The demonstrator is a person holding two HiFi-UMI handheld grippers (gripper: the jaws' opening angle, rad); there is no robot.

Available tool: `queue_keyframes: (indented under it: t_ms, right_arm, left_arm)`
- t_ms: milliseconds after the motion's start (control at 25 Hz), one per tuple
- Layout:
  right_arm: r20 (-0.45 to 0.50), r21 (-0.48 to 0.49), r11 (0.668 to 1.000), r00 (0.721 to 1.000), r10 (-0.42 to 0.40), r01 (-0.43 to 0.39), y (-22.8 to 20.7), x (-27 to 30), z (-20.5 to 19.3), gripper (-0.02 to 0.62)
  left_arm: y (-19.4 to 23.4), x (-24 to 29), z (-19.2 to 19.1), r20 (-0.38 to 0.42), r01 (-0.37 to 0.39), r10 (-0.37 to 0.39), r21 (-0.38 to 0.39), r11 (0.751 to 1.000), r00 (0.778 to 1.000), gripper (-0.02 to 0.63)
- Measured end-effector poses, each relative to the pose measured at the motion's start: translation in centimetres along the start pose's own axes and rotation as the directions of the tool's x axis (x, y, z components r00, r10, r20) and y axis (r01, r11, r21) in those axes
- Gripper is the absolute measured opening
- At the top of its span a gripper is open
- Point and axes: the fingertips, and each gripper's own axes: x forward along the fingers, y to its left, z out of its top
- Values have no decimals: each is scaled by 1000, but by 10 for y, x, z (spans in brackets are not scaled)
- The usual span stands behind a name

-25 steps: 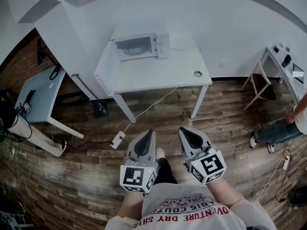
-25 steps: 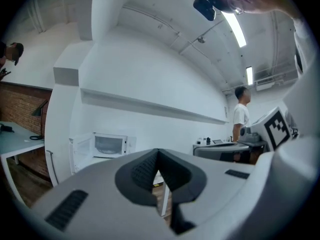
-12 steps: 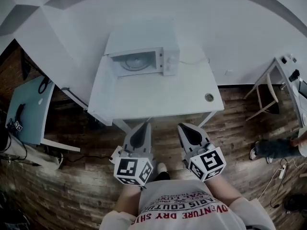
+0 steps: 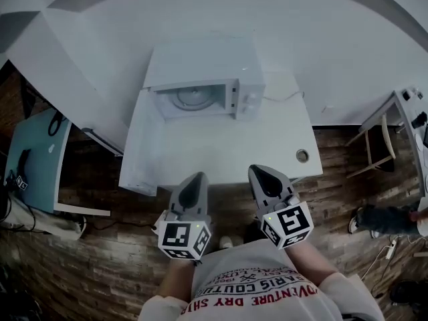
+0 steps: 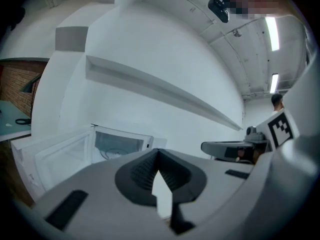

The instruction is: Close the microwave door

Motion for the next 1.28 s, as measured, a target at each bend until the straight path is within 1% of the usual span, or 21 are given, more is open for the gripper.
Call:
queue_keyframes:
  t_ms: [240, 360, 480, 600, 680, 760, 840, 960, 1040, 1160, 1280]
  right_arm:
    - [-17, -13, 999, 999, 44, -44, -47, 49, 3, 8]
    - [-28, -32, 996, 996, 83, -84, -73, 81, 9, 8]
    - [-44, -51, 991, 992, 119, -121, -98, 106, 14, 8]
    - [-58, -50, 987, 987, 149, -152, -124, 130, 17, 8]
    - [-58, -41, 986, 986, 158, -161, -140, 147, 19, 8]
    - [-54, -49, 986, 986, 156, -159, -154, 164, 21, 8]
    - [-61, -81, 984, 986, 157, -161, -163, 180, 19, 8]
    - [-84, -122, 979, 985, 152, -162, -173, 201, 12, 8]
    - [-88, -132, 982, 988, 127, -138, -180, 213, 10, 8]
    - [-84, -146, 986, 994, 69, -80, -193, 230, 10, 8]
    - [-108, -136, 990, 994, 24, -39, -200, 244, 4, 8]
  left_arm:
    - [12, 53, 3, 13, -83, 83, -9, 997, 996, -6]
    - [18, 80, 13, 36, -148, 148, -9, 989, 988, -6]
    - [20, 102, 18, 42, -221, 223, -33, 975, 974, -6]
    - [21, 117, 13, 23, -299, 301, -55, 953, 953, -5]
    - [20, 129, 11, 10, -332, 333, -40, 942, 943, -6]
    - [21, 138, 13, 6, -365, 365, -4, 931, 931, -6]
    - [21, 139, 13, 8, -415, 415, 8, 910, 910, -5]
    - [28, 125, 2, -8, -503, 503, -22, 864, 864, -6]
    - [39, 112, -7, -28, -558, 557, -43, 829, 830, -6]
    - [58, 89, -19, -54, -629, 626, -69, 775, 778, -6]
    - [73, 64, -25, -68, -678, 675, -73, 731, 735, -6]
